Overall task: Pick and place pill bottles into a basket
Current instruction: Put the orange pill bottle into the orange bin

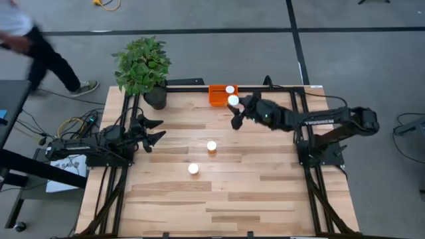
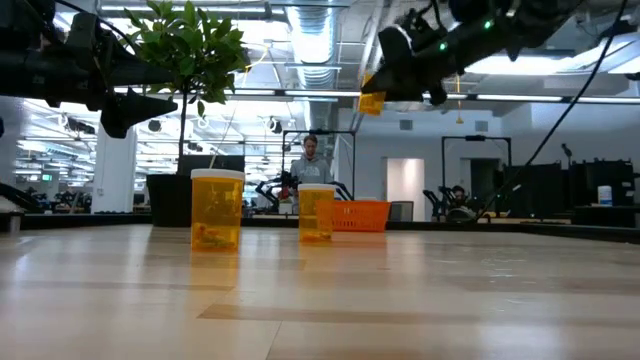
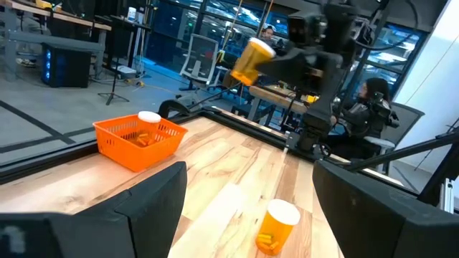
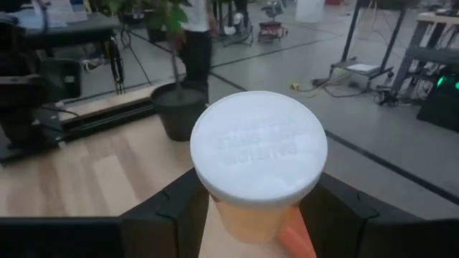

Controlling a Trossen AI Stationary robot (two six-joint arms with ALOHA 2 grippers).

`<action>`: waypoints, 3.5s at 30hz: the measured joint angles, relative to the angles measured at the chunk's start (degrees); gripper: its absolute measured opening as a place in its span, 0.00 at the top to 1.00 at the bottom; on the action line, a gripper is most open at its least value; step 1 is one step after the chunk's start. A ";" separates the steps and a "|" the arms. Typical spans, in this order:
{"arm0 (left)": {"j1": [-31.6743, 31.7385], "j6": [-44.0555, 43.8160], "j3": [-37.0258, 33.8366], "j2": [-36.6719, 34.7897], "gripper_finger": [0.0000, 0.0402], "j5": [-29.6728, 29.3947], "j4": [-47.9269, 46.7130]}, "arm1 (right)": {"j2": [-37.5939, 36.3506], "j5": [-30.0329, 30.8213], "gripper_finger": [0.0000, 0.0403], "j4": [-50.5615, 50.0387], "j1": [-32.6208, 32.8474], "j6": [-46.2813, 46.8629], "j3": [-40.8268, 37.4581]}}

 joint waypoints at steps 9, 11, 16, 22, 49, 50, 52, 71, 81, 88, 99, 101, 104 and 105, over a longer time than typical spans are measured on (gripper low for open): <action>0.00 -0.12 0.01 0.00 0.27 0.00 0.00 | 2.66 -15.80 0.54 0.09 -14.60 -3.15 0.00; 0.00 -0.11 0.01 0.00 0.27 0.01 0.00 | 3.75 -20.19 0.54 0.27 -17.68 -3.20 0.00; -0.01 -0.10 0.01 0.00 0.27 0.00 0.00 | 8.05 -29.38 0.54 1.35 -23.74 -3.33 0.00; -0.01 -0.04 0.01 -0.01 0.27 0.00 0.00 | 14.25 -32.68 0.53 5.17 -25.94 -5.32 0.00; -0.01 -0.09 0.02 -0.01 0.27 0.00 0.01 | 22.91 -28.45 0.53 10.03 -26.82 -5.62 0.17; -0.01 -0.09 0.02 -0.01 0.27 0.00 0.00 | 22.91 -28.30 0.53 10.05 -26.78 -5.45 0.17; -0.01 -0.09 0.02 0.01 0.27 0.00 0.02 | 22.91 -28.27 0.53 10.03 -26.89 -4.82 0.17; 0.01 -0.13 0.02 0.01 0.27 -0.04 0.02 | 30.38 -28.26 0.53 9.70 -26.30 -0.11 5.13; -0.01 -0.13 0.02 -0.01 0.27 0.00 0.00 | 30.38 -28.21 0.53 7.04 -26.28 -1.10 5.33; 0.00 -0.15 0.01 -0.01 0.27 0.01 0.01 | 30.34 -28.18 0.52 6.19 -25.97 -1.63 5.33; -0.01 -0.15 0.02 0.01 0.27 0.00 0.00 | 30.31 -28.21 0.51 6.39 -25.95 -3.20 5.33; 0.01 -0.15 0.02 0.01 0.27 0.00 0.00 | 30.31 -28.21 0.50 6.40 -25.95 -3.27 5.33; -0.01 -0.15 0.01 0.00 0.27 0.01 0.00 | 30.31 -28.21 0.50 6.40 -25.94 -4.18 5.33; -0.01 -0.15 0.02 0.00 0.27 0.00 0.00 | 30.31 -28.21 0.49 6.42 -25.86 -4.23 5.33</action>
